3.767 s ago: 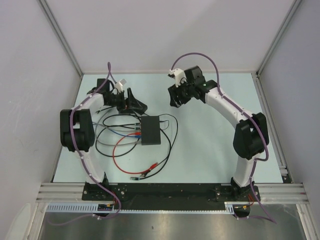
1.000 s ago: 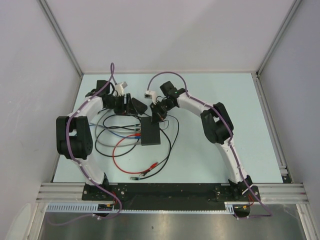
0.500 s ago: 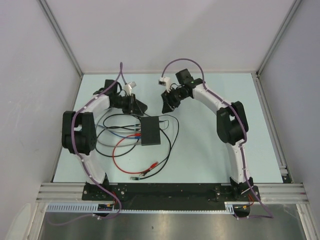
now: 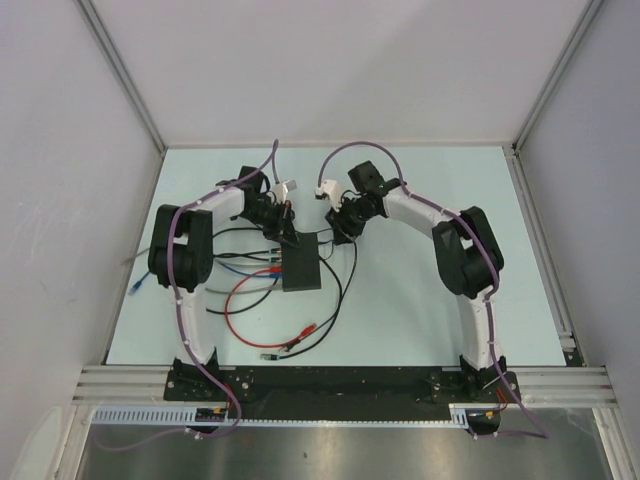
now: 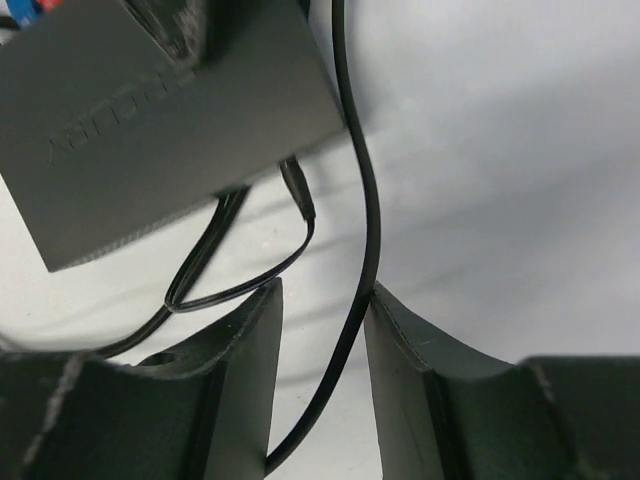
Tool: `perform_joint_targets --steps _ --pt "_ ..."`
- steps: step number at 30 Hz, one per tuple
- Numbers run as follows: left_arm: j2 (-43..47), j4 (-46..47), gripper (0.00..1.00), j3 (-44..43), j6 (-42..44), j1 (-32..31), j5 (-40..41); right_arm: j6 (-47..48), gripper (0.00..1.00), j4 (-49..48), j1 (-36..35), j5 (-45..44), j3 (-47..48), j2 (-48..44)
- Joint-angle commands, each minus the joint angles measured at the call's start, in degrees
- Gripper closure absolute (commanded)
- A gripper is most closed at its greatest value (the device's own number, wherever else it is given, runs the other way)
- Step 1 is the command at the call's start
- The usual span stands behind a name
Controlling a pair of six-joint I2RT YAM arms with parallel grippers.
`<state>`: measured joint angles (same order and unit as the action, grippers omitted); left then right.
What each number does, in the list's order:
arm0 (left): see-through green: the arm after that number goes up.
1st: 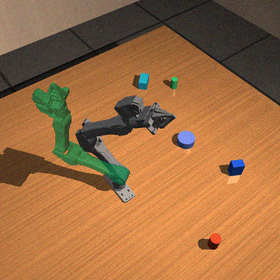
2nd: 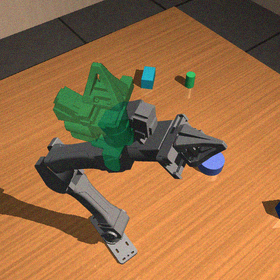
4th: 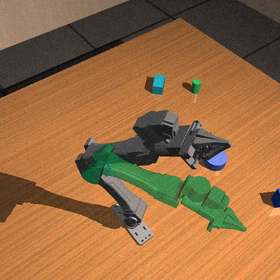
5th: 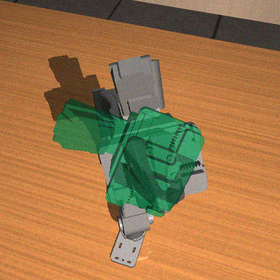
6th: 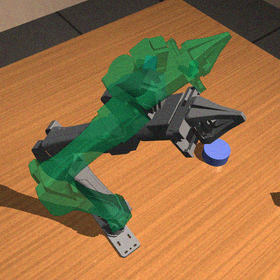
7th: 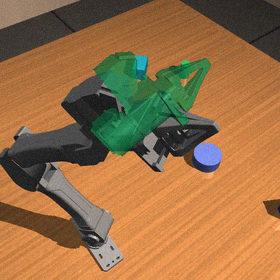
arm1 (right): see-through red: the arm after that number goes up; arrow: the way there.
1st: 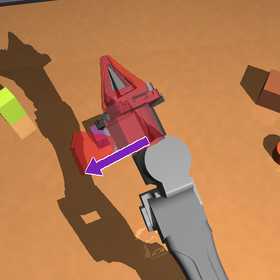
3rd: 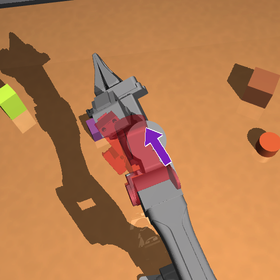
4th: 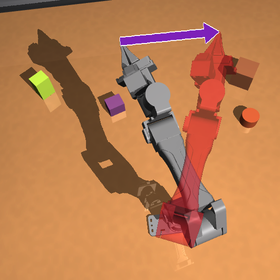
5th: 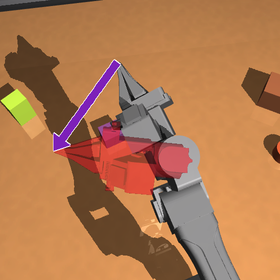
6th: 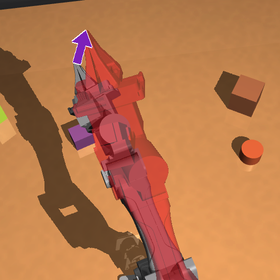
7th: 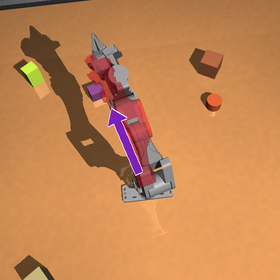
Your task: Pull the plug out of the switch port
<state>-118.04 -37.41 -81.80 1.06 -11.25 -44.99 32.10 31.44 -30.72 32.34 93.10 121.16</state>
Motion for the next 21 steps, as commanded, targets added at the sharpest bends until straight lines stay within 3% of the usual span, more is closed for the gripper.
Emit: perform_joint_targets --steps 1,8,14,21 --pt "-2.46 -0.91 1.00 -0.90 0.35 0.17 5.88 3.50 0.57 -9.98 -2.23 -2.19 -0.72 -7.17" --pt "-6.23 -2.41 1.00 -2.75 0.43 0.17 5.35 5.34 0.58 -10.26 -3.39 -8.16 3.74 -5.24" --pt "-6.85 -1.97 1.00 -3.54 0.08 0.70 3.86 9.46 0.60 -4.29 -3.55 -3.25 6.74 -2.60" --pt "-7.20 -3.19 1.00 -3.89 0.70 0.70 3.07 14.92 0.42 -3.06 -4.96 -3.42 6.39 1.09"
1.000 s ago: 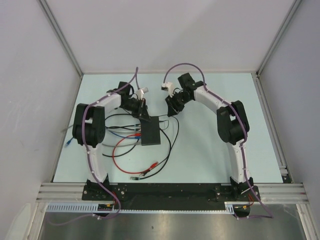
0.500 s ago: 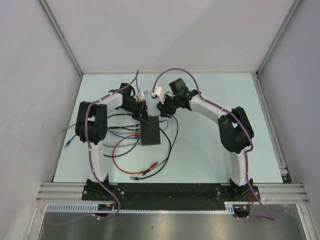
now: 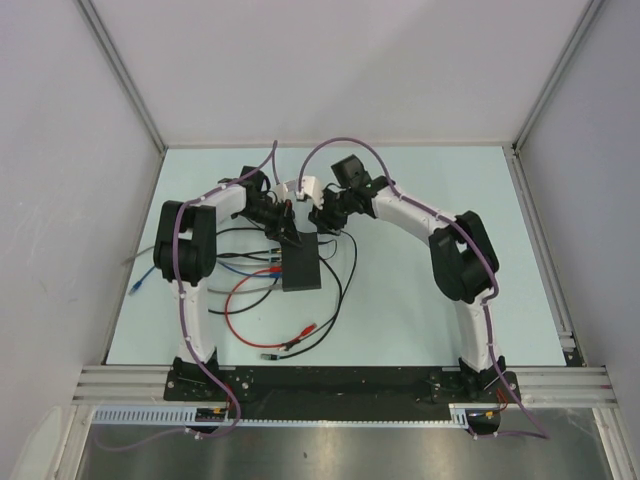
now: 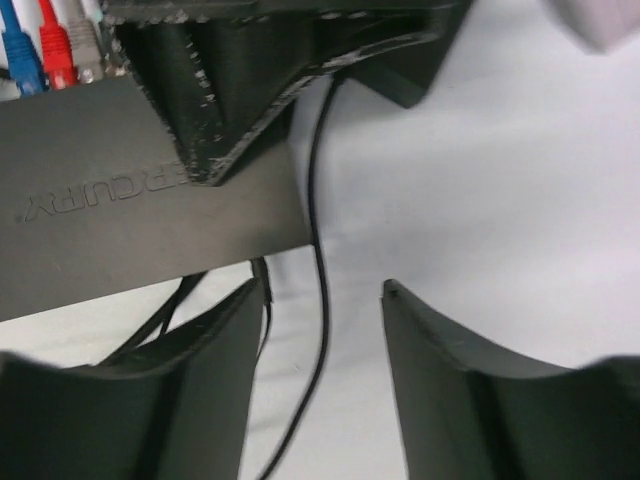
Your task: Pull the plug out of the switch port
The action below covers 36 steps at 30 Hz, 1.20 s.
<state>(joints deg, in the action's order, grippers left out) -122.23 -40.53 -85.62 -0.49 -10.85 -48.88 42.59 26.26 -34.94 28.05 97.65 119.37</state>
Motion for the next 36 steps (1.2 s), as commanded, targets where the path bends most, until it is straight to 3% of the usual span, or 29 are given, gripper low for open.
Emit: perform_joint_targets --steps 1,9,20,36 --pt "-3.01 -0.25 1.00 -0.07 2.34 0.31 6.96 4.96 0.38 2.04 -0.83 0.60 1.85 3.15" --pt "-3.98 -0.43 1.00 -0.24 1.63 0.31 3.27 7.16 0.41 0.99 -2.68 -1.68 0.00 3.85" --pt "-4.33 -0.33 1.00 -0.86 1.19 0.30 3.97 9.27 0.50 1.78 -3.03 -3.01 -0.18 5.26" --pt "-5.12 -0.60 1.00 -0.68 1.63 0.31 4.06 9.89 0.48 -0.24 -3.21 -2.83 -0.88 6.84"
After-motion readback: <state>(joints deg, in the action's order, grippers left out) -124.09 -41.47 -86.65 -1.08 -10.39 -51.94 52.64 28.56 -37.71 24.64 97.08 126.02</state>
